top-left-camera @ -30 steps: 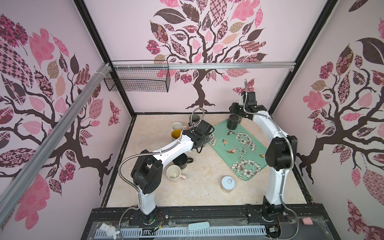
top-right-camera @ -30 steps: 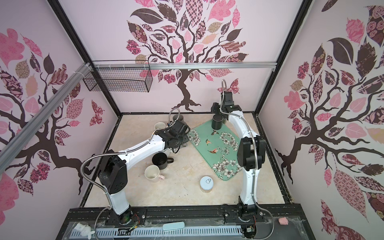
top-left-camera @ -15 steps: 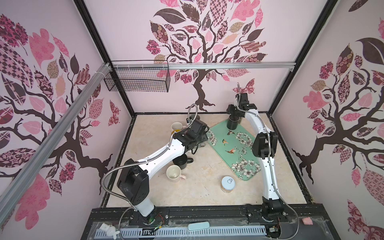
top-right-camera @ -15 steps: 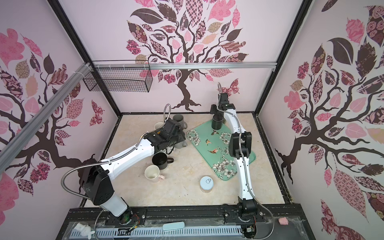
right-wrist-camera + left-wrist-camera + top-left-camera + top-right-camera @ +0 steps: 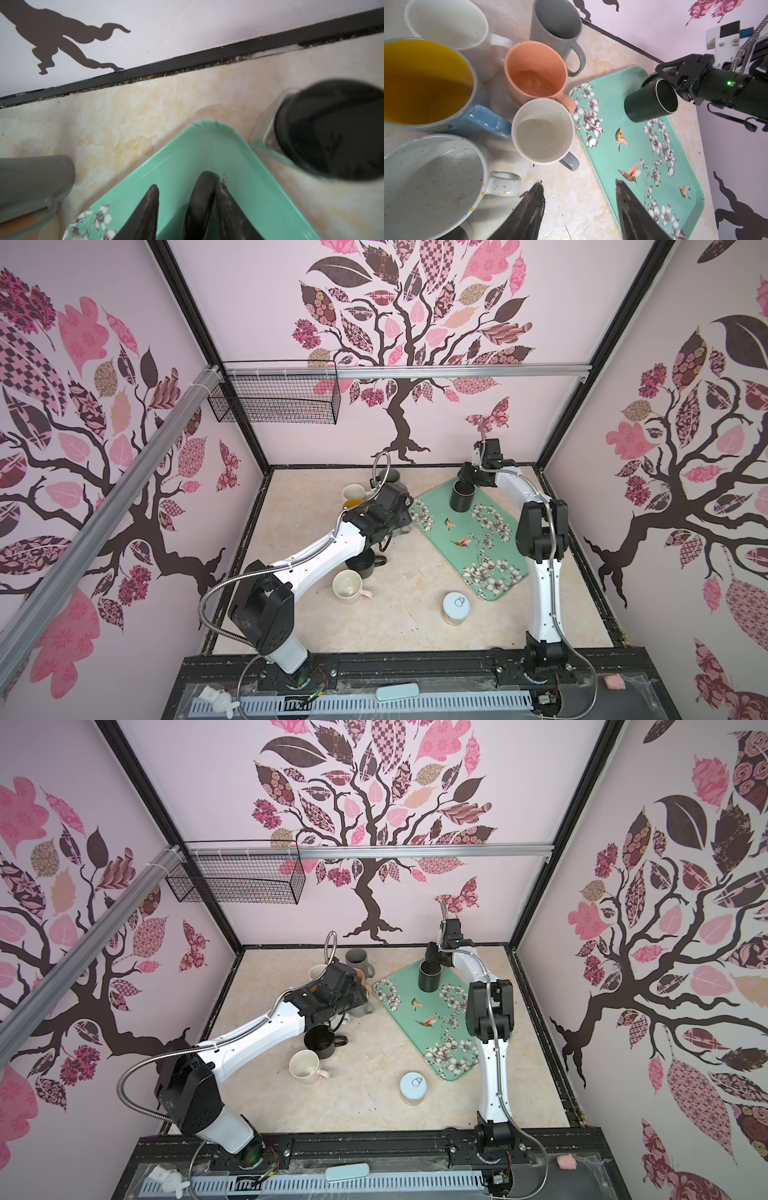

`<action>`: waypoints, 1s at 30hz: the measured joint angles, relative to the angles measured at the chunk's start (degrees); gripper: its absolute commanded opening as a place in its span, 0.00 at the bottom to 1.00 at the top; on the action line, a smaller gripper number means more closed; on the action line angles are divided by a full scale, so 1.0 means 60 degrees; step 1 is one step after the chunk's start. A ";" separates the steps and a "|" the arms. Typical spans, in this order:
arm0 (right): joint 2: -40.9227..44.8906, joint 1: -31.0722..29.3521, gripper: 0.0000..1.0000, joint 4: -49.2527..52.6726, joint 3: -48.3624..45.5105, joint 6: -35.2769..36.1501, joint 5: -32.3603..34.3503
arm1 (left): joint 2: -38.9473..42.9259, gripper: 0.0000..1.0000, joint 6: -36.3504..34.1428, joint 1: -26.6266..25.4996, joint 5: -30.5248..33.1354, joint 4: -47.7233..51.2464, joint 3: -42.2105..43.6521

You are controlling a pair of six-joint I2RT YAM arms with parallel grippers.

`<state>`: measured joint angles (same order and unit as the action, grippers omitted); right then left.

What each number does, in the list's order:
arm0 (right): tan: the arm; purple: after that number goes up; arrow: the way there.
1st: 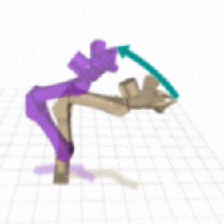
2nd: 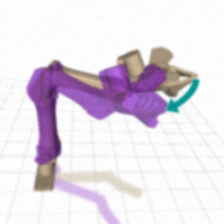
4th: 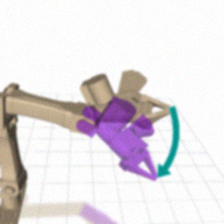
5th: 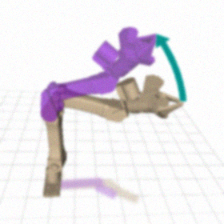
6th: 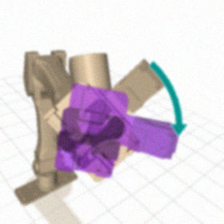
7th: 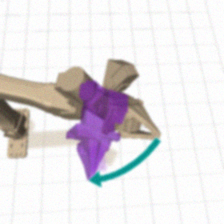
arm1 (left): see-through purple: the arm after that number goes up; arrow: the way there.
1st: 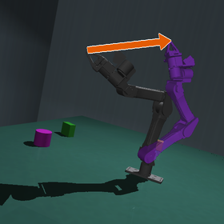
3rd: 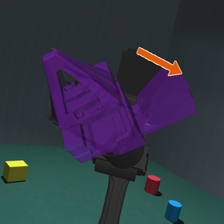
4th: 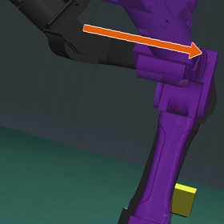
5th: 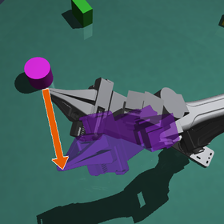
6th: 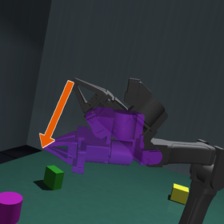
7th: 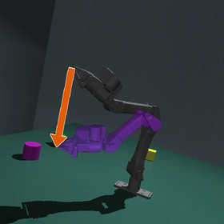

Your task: Turn the mug right side up

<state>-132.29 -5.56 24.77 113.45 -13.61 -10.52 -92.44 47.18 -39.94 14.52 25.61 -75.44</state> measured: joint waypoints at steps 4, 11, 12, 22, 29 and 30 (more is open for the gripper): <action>0.1432 -0.0007 0.46 -0.0346 -0.2189 -0.0357 -0.0182 | -0.0015 0.55 -0.0882 -0.0058 -0.0714 -0.0499 0.0095; 0.3734 -0.0007 0.52 -0.0747 -0.5497 -0.1388 -0.0645 | -0.0874 0.52 -0.2364 -0.0776 -0.2244 -0.0845 -0.0557; 0.3938 -0.0007 0.53 -0.0718 -0.5723 -0.1479 -0.0652 | -0.1096 0.51 -0.2528 -0.0925 -0.2441 -0.0860 -0.0736; 0.4790 0.0710 0.46 -0.0106 -0.5176 -0.1610 -0.1453 | -0.3071 0.43 -0.3490 -0.2422 -0.4102 -0.1049 -0.2331; 0.2823 0.0889 0.37 0.1169 -0.2189 -0.0525 -0.3020 | -0.4452 0.45 -0.3479 -0.2677 -0.4441 -0.1439 -0.3220; 0.2528 0.0878 0.37 0.1395 -0.2004 -0.0353 -0.3162 | -0.4663 0.45 -0.3432 -0.2659 -0.4444 -0.1504 -0.3359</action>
<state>-117.12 -0.30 33.15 101.43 -15.73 -29.50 -120.42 26.59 -55.90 -12.14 16.58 -95.59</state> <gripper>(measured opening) 0.376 0.447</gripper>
